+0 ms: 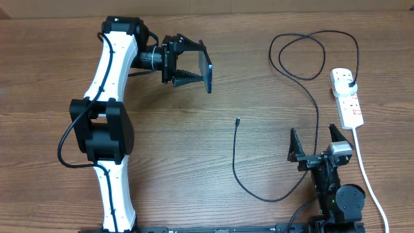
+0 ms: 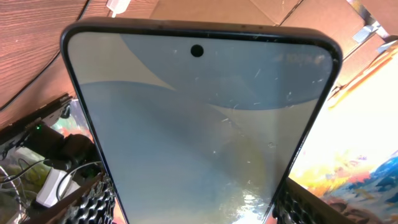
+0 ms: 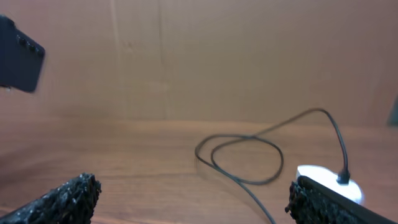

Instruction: Plug charger to phone and switch on socket

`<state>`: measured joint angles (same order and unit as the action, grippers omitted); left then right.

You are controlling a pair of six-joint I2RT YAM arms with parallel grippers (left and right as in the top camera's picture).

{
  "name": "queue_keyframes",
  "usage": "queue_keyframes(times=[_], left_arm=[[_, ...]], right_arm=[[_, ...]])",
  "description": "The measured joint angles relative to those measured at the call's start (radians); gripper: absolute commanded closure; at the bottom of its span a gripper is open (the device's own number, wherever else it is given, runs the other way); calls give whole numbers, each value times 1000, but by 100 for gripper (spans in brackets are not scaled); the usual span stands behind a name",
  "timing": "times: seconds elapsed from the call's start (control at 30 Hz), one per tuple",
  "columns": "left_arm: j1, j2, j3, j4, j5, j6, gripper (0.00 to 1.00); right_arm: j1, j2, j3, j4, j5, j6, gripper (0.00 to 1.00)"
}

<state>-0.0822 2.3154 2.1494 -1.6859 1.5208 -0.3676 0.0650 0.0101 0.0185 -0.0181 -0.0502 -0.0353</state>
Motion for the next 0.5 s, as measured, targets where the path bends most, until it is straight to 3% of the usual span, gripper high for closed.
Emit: queue_keyframes(times=[0.07, 0.1, 0.2, 0.27, 0.33, 0.43, 0.5], left_arm=[[2, 0, 0, 0, 2, 0, 31], [4, 0, 0, 0, 3, 0, 31], [5, 0, 0, -1, 6, 0, 31], [5, 0, 0, -1, 6, 0, 31], [5, 0, 0, -1, 6, 0, 31], [5, 0, 0, -1, 6, 0, 31], [5, 0, 0, -1, 7, 0, 31]], right_arm=[[0, 0, 0, -31, -97, 58, 0], [0, 2, 0, -36, -229, 163, 0], [1, 7, 0, 21, -386, 370, 0], [1, 10, 0, 125, -452, 446, 0], [1, 10, 21, 108, -492, 483, 0], [-7, 57, 179, -138, -482, 451, 0], [-17, 180, 465, -503, -407, 351, 0]])
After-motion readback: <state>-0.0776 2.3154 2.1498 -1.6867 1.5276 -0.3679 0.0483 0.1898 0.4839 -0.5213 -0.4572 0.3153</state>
